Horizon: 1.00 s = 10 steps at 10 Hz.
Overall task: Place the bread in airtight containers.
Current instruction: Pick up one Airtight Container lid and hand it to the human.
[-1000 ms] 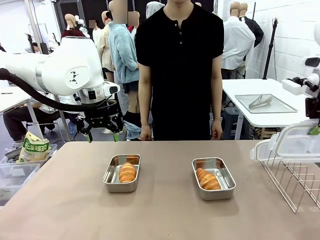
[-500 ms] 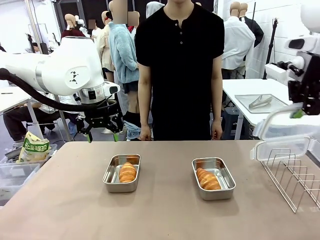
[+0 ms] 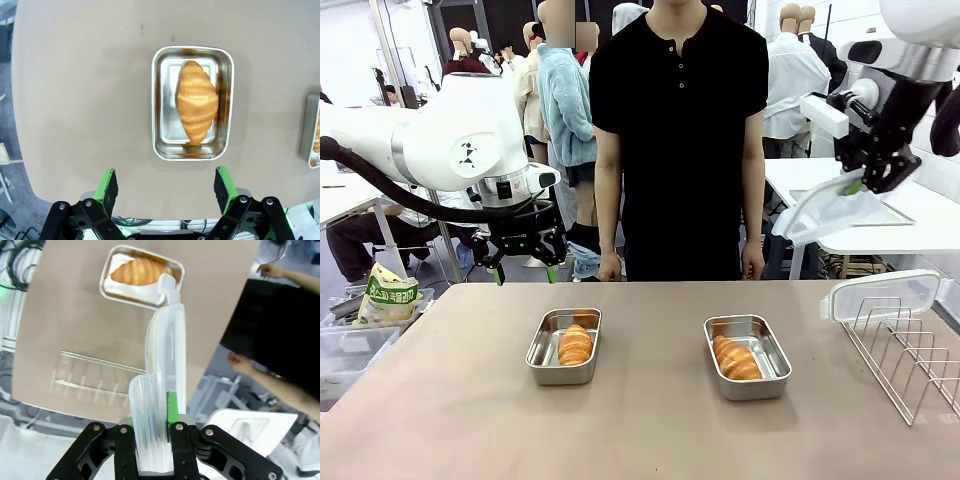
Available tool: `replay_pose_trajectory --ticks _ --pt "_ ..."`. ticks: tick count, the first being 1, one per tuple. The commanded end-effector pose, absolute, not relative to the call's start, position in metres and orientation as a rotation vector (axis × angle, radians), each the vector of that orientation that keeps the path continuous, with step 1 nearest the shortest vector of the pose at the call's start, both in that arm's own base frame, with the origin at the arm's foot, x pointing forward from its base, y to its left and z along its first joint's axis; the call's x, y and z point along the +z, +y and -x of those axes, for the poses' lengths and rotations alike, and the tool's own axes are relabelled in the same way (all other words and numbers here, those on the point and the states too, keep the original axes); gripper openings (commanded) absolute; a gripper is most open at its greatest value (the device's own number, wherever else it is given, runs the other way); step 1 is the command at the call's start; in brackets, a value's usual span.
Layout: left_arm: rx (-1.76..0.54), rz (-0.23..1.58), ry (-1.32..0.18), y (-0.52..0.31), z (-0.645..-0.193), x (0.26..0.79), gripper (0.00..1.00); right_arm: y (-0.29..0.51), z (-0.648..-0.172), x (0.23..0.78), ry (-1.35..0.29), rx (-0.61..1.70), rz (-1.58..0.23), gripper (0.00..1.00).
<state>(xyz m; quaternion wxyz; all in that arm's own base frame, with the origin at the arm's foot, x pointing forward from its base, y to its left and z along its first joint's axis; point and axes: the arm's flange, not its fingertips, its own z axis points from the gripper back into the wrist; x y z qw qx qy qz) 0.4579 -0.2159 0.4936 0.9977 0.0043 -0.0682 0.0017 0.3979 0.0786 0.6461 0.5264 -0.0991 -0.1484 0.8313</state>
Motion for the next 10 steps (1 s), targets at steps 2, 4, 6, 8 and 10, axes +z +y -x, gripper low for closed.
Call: replay_pose_trajectory --ticks 2,4,6,8,10 --pt "0.005 -0.009 -0.140 -0.214 -0.458 0.495 1.00 0.089 -0.420 0.649 -0.485 2.130 0.279 0.00" --pt "0.005 -0.009 -0.140 -0.214 -0.458 0.495 1.00 0.099 -0.427 0.647 -0.529 2.188 0.281 0.00" --pt "0.005 -0.009 -0.140 -0.214 -0.458 0.495 1.00 0.106 -0.429 0.651 -0.618 2.248 0.280 0.00" --pt "0.005 -0.009 -0.140 -0.214 -0.458 0.495 1.00 0.116 -0.425 0.655 -0.677 2.287 0.318 0.00" --pt "0.005 -0.009 -0.140 -0.214 -0.458 0.495 1.00 0.117 -0.420 0.651 -0.682 2.274 0.335 0.00"
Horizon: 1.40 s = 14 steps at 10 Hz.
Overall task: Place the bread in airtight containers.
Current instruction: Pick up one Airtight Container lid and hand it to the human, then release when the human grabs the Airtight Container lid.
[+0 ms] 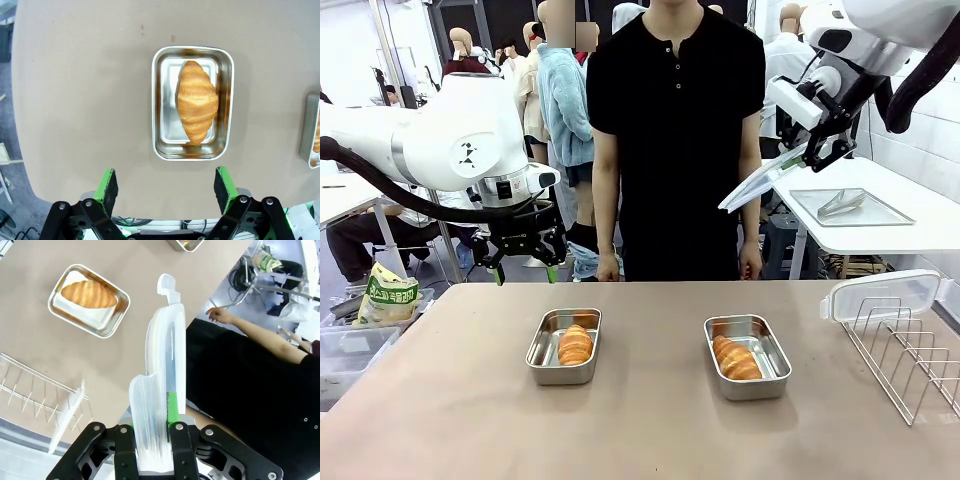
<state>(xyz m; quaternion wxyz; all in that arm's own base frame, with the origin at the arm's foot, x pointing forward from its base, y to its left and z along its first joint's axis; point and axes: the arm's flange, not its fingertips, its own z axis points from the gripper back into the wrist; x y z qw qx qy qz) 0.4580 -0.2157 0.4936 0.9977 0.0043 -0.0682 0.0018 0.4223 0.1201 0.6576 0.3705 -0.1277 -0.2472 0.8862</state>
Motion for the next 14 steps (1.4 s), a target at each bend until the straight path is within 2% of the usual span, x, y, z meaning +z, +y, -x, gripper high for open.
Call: replay_pose_trajectory --ticks 1,2,14 --pt "0.005 -0.009 -0.140 -0.2142 -0.4580 0.4950 1.00 0.1145 -0.4228 0.6481 -0.680 2.228 0.346 0.00" --pt "0.005 -0.009 -0.140 -0.2142 -0.4580 0.4950 1.00 0.1201 -0.4223 0.6576 -0.634 2.273 0.327 0.00" --pt "0.005 -0.009 -0.140 -0.2142 -0.4580 0.4950 1.00 0.1201 -0.4223 0.6576 -0.634 2.273 0.327 0.00"
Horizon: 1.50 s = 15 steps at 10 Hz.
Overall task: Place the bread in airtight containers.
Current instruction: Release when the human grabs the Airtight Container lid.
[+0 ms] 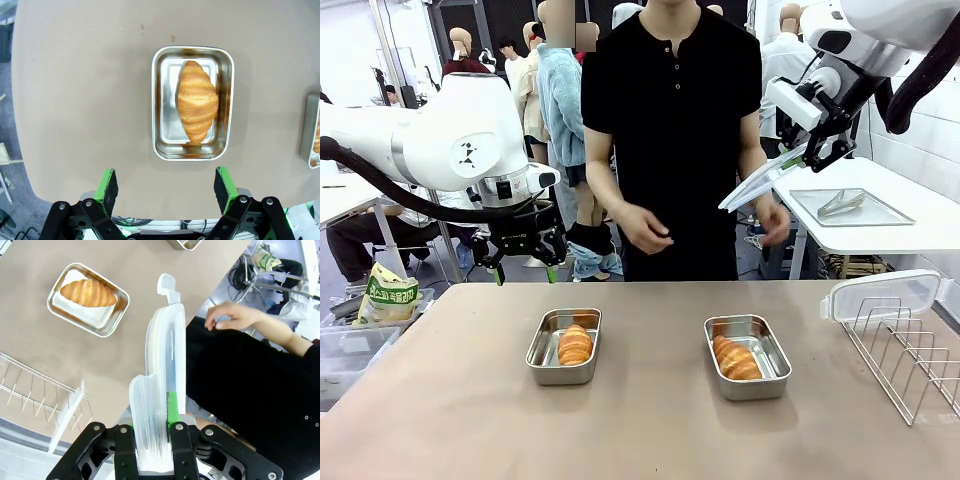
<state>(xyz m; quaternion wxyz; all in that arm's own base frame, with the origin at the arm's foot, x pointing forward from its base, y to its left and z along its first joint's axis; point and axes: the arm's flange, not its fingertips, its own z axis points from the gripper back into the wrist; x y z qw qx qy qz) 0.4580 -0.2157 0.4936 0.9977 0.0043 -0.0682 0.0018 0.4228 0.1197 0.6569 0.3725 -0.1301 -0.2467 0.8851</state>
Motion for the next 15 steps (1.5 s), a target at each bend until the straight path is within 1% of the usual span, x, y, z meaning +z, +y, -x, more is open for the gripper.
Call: replay_pose_trajectory --ticks 1,15 --pt "0.005 -0.009 -0.140 -0.2142 -0.4580 0.4950 1.00 0.1201 -0.4223 0.6576 -0.634 2.273 0.327 0.00" --pt "0.005 -0.009 -0.140 -0.2142 -0.4580 0.4950 1.00 0.1201 -0.4223 0.6576 -0.634 2.273 0.327 0.00"
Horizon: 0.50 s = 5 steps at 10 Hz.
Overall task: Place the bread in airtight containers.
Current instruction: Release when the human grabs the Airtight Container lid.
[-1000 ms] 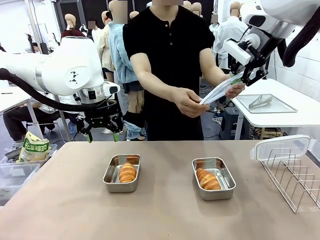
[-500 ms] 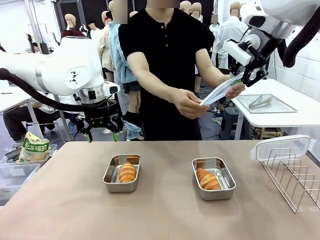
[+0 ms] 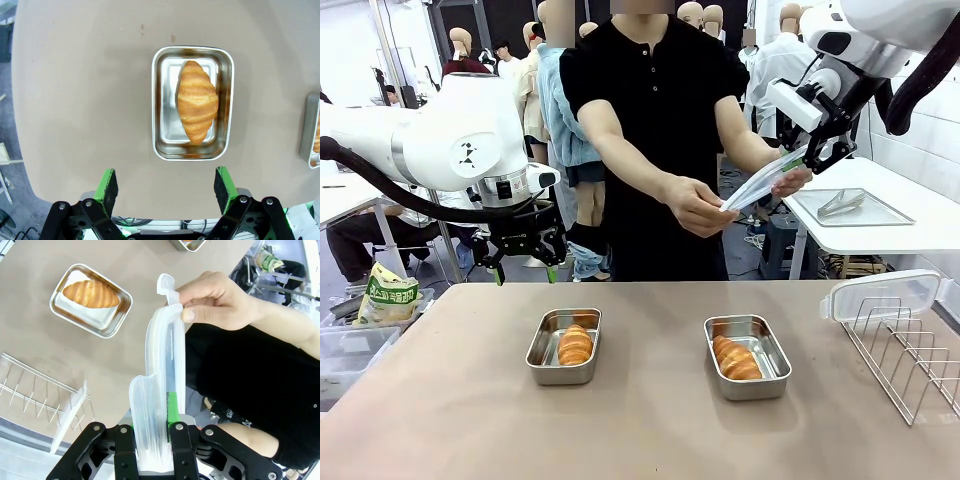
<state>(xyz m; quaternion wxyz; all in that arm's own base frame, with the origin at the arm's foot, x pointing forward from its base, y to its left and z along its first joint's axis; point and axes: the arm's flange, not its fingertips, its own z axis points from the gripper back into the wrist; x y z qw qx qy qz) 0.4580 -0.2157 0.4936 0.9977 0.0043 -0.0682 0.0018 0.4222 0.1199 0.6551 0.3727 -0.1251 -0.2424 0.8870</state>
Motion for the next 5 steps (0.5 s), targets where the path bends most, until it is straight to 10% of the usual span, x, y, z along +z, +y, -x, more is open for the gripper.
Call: replay_pose_trajectory --ticks 1,5 --pt "0.005 -0.009 -0.140 -0.214 -0.458 0.495 1.00 0.120 -0.422 0.658 -0.634 2.273 0.327 0.00" --pt "0.005 -0.009 -0.140 -0.214 -0.458 0.495 1.00 0.127 -0.415 0.667 -0.603 2.271 0.375 0.69"
